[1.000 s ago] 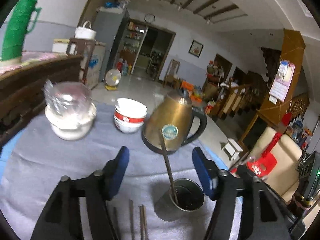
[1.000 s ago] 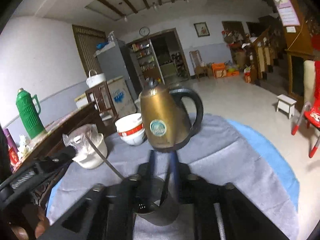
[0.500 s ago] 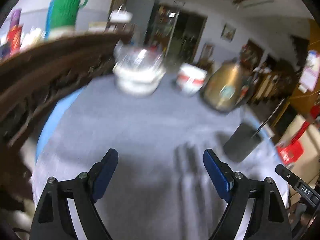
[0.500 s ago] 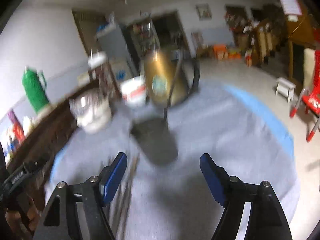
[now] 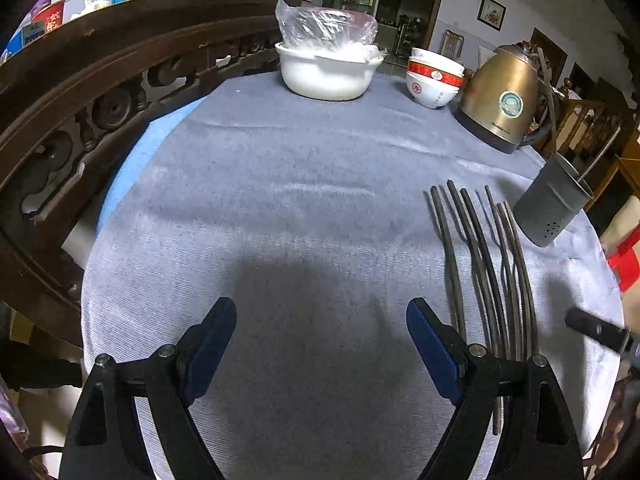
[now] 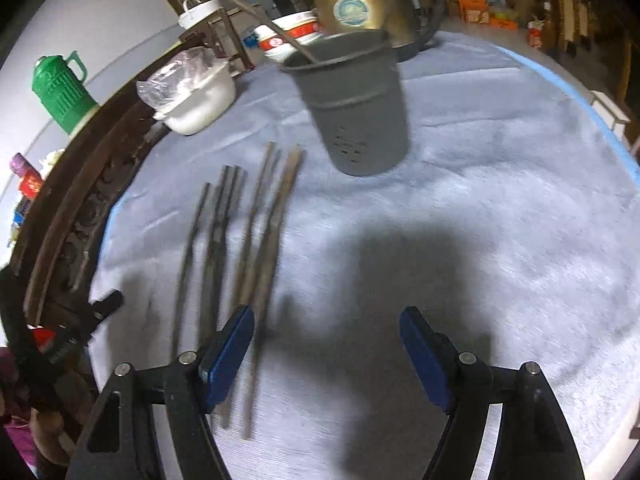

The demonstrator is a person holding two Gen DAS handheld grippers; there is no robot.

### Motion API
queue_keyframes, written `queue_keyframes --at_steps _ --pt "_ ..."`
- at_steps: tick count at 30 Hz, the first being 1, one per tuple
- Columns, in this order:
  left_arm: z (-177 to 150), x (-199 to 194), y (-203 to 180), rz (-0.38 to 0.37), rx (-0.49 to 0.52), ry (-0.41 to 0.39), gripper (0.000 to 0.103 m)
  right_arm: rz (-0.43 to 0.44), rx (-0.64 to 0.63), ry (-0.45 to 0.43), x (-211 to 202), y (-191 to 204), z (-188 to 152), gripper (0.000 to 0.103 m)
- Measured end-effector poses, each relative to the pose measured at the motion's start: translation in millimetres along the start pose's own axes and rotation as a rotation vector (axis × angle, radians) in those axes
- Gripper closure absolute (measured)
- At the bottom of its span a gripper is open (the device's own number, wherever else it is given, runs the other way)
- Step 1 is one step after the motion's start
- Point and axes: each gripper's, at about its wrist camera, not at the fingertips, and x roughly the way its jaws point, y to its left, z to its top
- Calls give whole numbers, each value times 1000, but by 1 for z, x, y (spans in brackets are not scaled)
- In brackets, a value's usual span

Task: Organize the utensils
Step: 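Move both open tools back over the remaining chopsticks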

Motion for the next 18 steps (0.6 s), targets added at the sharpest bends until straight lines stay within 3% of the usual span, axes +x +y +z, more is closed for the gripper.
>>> queue_keyframes --at_steps 2,6,14,18 --pt "-2 0 -3 -6 11 4 16 2 -5 -3 5 6 8 27" --pt "-3 -3 -9 -15 32 -1 16 -10 -16 40 24 21 20 61" --pt "-1 -2 -11 -27 30 8 16 -60 -65 82 48 37 24 68" --pt "3 -2 -19 -39 49 8 16 -80 -94 97 45 38 24 86"
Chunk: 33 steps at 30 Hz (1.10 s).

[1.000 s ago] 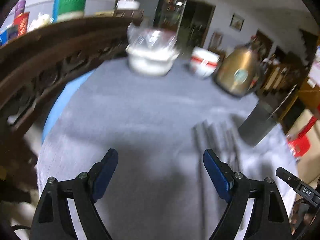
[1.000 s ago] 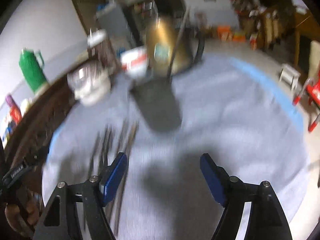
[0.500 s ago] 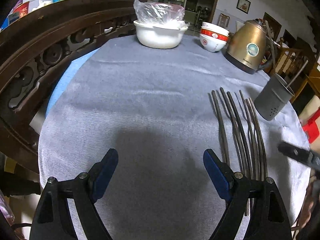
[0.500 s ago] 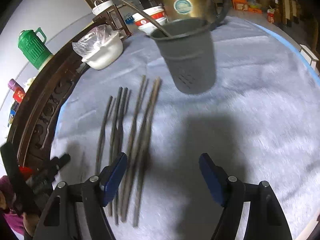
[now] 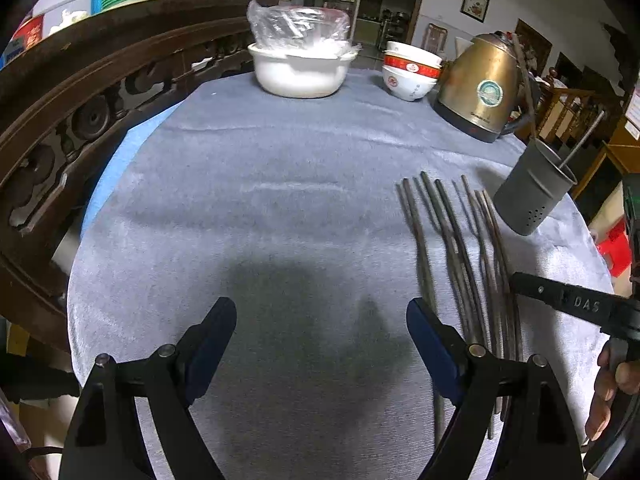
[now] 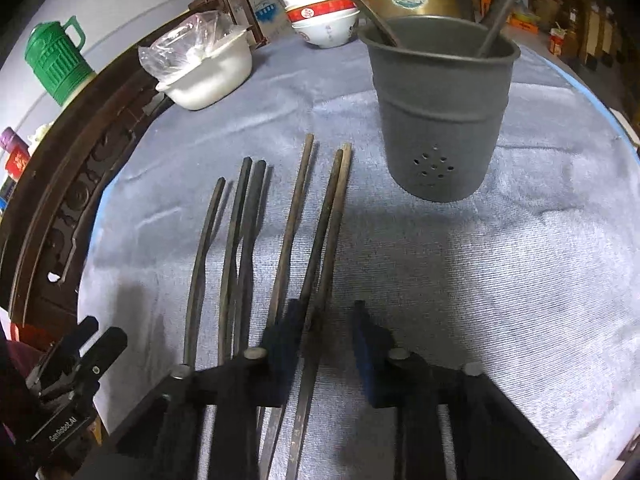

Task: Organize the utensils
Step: 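Close the left tool on a chopstick while the right tool grasps another chopstick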

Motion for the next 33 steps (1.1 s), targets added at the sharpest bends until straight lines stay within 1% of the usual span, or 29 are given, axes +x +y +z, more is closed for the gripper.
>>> queue_keyframes --at_steps 4,6,9,10,11,13,14,15,16,17,18,19,20,21,22,23,27,32,33 --pt "7 4 -16 -3 35 6 16 11 16 21 4 -6 1 86" --pt "11 9 -27 3 64 15 16 11 6 18 5 -4 0 86" --pt "15 19 -43 31 107 46 16 4 -12 16 6 -2 1 87" --pt "16 23 -47 44 122 62 16 0 -15 17 6 -3 2 91" --pt "16 26 -51 50 127 74 16 7 -15 18 5 -4 1 91" --pt "16 31 -57 40 143 96 17 17 -14 19 3 -8 -1 92" --pt "17 34 -60 45 152 105 22 18 -17 19 2 -9 -3 93" --pt "17 37 -63 52 161 117 30 22 -18 17 1 -11 -4 93" --pt "17 40 -65 49 165 135 35 26 -19 16 0 -12 -6 93" --pt "17 42 -66 47 166 155 46 31 -19 14 -1 -13 -7 93" --pt "16 47 -67 43 164 188 60 34 -19 12 -3 -14 -9 93" --pt "15 52 -66 36 155 216 66 39 -18 10 -4 -15 -10 93" --pt "16 50 -65 41 150 197 82 42 -17 9 -4 -15 -10 93" --pt "16 50 -63 43 149 207 97 44 -20 8 -4 -16 -10 93" --pt "17 50 -62 38 141 215 97 46 -23 7 -5 -16 -11 93" --pt "17 49 -56 12 114 228 97 46 -27 9 -6 -16 -12 93" --pt "9 39 -35 -42 27 255 97 56 -47 37 -11 -13 -17 95" --pt "-14 19 -15 -62 -39 273 97 77 -49 64 -21 -13 -37 95" --pt "-18 16 -13 -62 -49 274 97 91 -35 70 -23 -15 -41 93"
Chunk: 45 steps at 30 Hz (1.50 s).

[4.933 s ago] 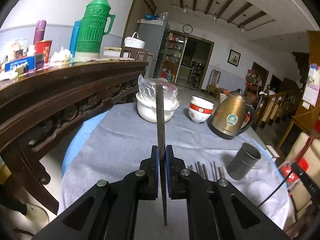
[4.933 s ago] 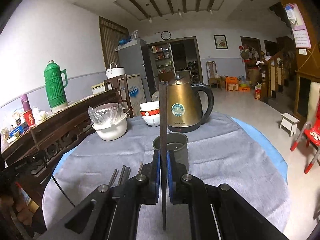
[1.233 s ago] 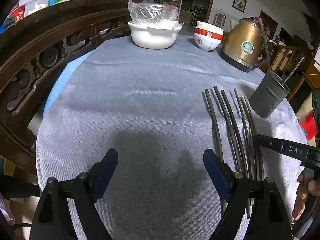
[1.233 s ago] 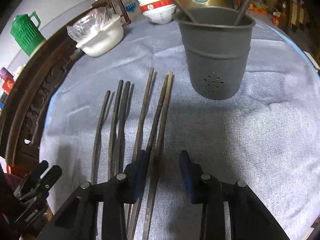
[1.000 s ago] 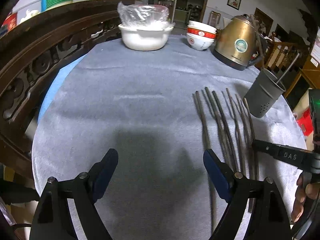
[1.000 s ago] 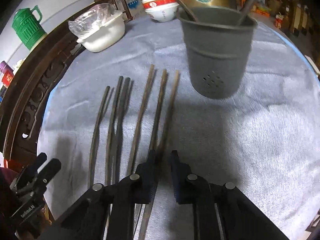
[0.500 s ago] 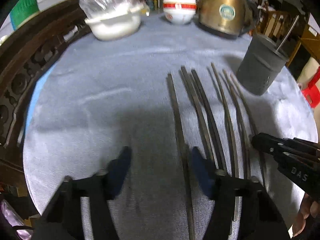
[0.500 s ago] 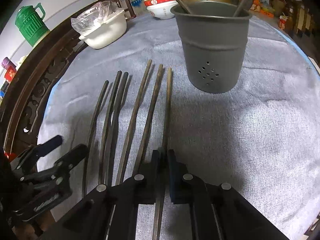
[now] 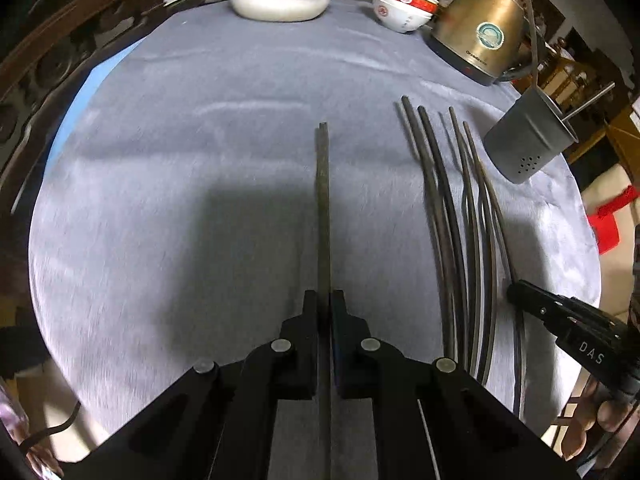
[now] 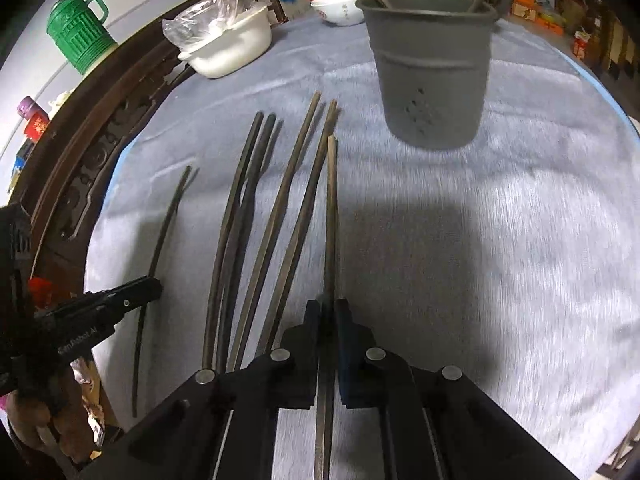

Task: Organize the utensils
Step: 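Close the left tool on a chopstick while the right tool grasps another chopstick, then lift both held chopsticks and carry them above the grey holder cup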

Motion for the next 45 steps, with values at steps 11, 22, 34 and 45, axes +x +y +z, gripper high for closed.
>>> queue_keyframes --at_steps 11,22,34,45 --pt "44 -4 5 17 12 -29 48 -19 26 -12 -2 -1 43 78" --pt "78 33 -6 72 87 182 65 -91 -62 144 34 12 79 84" --pt "102 50 8 20 80 324 97 -78 -109 286 54 14 104 96" --pt "82 -15 36 -101 -73 35 98 18 -14 40 -11 -10 60 97"
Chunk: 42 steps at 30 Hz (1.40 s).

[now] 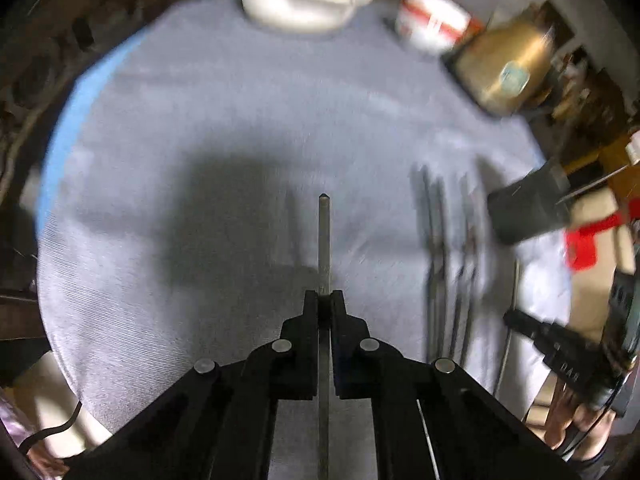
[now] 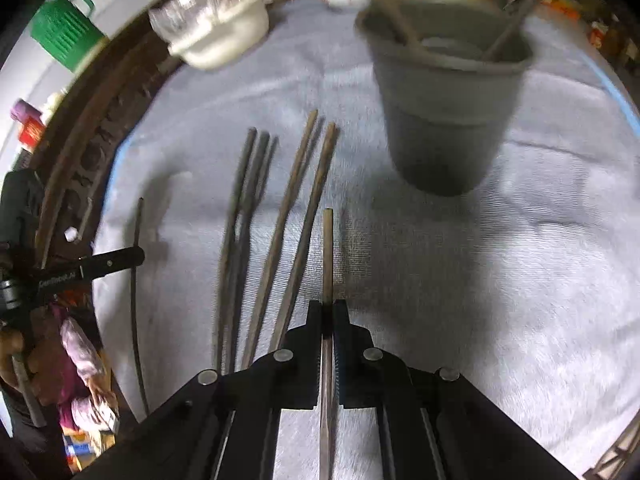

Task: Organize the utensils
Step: 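Lift both held chopsticks and carry them above the grey holder cup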

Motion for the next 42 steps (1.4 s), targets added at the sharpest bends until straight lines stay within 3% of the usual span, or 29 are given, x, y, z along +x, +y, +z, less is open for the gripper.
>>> queue_keyframes --at_steps 3,7,9,13,16,21,26,28,42 --pt "-3 -33 -7 -1 -2 -167 98 1 20 -174 -41 1 -9 97" --pt "-10 -61 -18 -9 -3 -389 98 -29 87 -484 -91 -7 -24 97" --pt "-15 -73 -22 10 1 -498 98 -51 128 -575 -100 -11 -31 97" --pt "-10 -81 -37 50 35 -655 98 -162 104 -749 -116 -2 -37 97" --pt "-8 -80 -41 52 26 -707 98 -235 103 -870 -120 3 -35 97" --pt "-3 -79 -48 71 26 -764 98 -299 129 -955 -110 -2 -17 97" --pt "-7 -68 -54 106 58 -778 98 -346 97 -947 -94 0 -14 97" --pt "-13 -70 -52 137 61 -805 97 -335 93 -948 -98 1 -21 97" --pt "-81 -114 -17 56 45 -778 94 -262 63 -922 -138 12 -101 97"
